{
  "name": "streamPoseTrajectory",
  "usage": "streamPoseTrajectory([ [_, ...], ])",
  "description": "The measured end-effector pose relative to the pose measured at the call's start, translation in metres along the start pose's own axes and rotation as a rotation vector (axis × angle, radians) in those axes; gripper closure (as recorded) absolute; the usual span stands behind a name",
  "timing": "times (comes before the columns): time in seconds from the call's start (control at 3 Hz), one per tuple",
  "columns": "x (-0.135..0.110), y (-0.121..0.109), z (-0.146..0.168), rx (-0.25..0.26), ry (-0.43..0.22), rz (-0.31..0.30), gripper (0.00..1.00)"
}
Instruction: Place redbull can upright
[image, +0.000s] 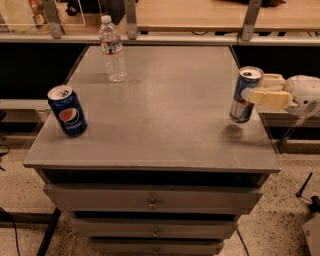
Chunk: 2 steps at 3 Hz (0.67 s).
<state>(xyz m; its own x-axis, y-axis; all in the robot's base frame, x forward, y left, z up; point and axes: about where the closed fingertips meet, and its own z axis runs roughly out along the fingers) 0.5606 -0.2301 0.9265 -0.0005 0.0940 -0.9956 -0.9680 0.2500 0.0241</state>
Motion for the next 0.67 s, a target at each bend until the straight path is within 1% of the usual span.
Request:
streamPoseTrajectory([
  [0.33,0.0116,0.0065,-0.0055,0.019,-0.009,-0.015,0.85],
  [0.67,0.0195,0.0112,-0.0102,0.037,-0.027,-0.020,0.62],
])
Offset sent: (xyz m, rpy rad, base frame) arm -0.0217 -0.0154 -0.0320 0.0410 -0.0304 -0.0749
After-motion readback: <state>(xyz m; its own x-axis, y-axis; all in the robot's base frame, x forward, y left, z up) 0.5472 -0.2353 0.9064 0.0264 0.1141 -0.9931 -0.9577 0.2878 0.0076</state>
